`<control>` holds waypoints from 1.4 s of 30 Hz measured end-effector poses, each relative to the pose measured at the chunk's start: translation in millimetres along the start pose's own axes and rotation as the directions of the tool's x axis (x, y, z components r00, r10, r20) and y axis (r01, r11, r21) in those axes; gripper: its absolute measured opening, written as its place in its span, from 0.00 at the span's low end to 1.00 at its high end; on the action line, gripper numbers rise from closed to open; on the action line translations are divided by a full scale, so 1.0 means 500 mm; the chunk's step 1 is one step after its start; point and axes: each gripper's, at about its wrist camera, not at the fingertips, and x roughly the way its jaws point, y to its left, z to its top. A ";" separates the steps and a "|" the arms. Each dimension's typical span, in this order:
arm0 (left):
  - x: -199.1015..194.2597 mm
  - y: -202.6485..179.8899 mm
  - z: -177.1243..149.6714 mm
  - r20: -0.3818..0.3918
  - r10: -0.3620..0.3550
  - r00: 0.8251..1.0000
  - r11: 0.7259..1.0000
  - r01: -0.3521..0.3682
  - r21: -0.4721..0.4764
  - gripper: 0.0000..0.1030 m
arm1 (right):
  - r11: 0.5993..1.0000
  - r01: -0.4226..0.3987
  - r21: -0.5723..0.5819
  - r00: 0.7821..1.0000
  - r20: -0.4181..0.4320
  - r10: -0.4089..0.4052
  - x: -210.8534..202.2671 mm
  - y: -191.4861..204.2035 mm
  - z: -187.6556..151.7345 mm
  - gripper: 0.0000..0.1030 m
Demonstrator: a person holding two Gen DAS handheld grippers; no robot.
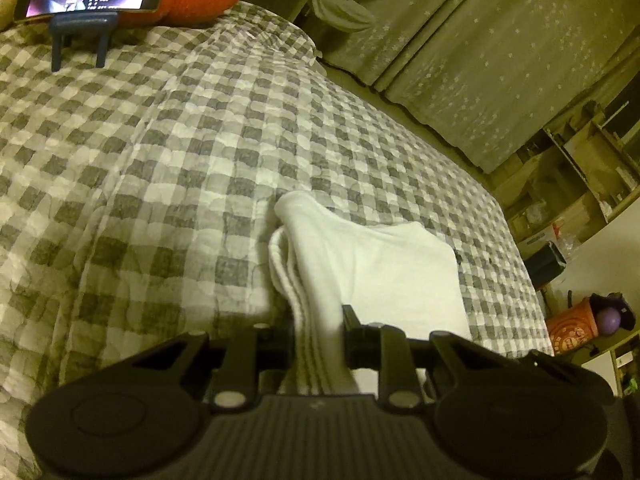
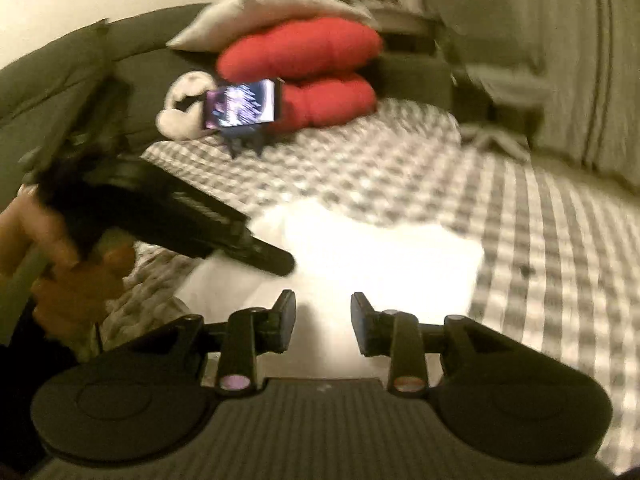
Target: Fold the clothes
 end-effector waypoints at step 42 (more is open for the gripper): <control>0.009 -0.031 -0.014 0.030 0.056 0.998 0.994 -0.058 0.091 0.25 | 0.962 0.149 0.229 0.988 0.009 -0.156 0.090 -0.147 0.058 0.30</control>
